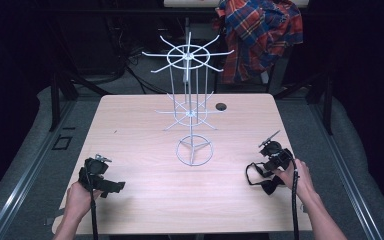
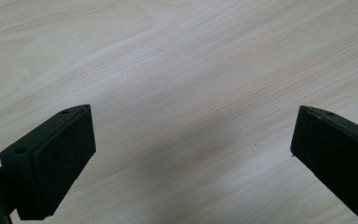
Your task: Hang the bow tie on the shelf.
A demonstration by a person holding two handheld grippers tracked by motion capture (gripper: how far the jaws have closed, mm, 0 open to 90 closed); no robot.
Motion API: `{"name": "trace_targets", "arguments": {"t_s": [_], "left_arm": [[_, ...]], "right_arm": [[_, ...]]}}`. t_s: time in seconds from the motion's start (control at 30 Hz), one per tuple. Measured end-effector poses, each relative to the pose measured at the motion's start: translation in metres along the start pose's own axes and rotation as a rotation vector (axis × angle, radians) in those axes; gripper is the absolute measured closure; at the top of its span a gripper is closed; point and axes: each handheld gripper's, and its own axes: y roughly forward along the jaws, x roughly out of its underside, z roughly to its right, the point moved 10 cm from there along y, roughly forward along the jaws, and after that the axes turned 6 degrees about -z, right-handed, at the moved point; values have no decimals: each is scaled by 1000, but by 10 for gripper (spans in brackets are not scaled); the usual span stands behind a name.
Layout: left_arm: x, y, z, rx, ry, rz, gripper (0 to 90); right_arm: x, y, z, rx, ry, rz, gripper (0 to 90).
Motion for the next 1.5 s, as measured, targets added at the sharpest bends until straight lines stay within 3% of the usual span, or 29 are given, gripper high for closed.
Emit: {"name": "trace_targets", "arguments": {"t_s": [0.27,0.3,0.33,0.53,0.7,0.73,0.77,0.83,1.5], "left_arm": [[-2,1,0,2,-2,-1,0],[-2,1,1,1,7,-2,0],[-2,2,2,1,9,-3,0],[-3,2,1,4,11,-1,0],[-4,2,2,3,20,1,0],[-4,1,2,3,17,2,0],[-3,1,2,3,15,1,0],[-3,1,1,2,15,3,0],[1,-1,-2,-2,6,5,0]], "right_arm": [[0,1,-4,-18,-9,-1,818],[0,-1,-4,-18,11,22,822],[2,-3,-3,-16,-7,10,823],[4,-15,-1,-25,6,36,823],[3,-24,3,-35,33,79,825],[1,-30,2,-66,57,108,827],[1,-31,4,-53,61,115,828],[1,-36,4,-71,69,131,829],[-12,-69,-2,-104,70,251,843]]}}
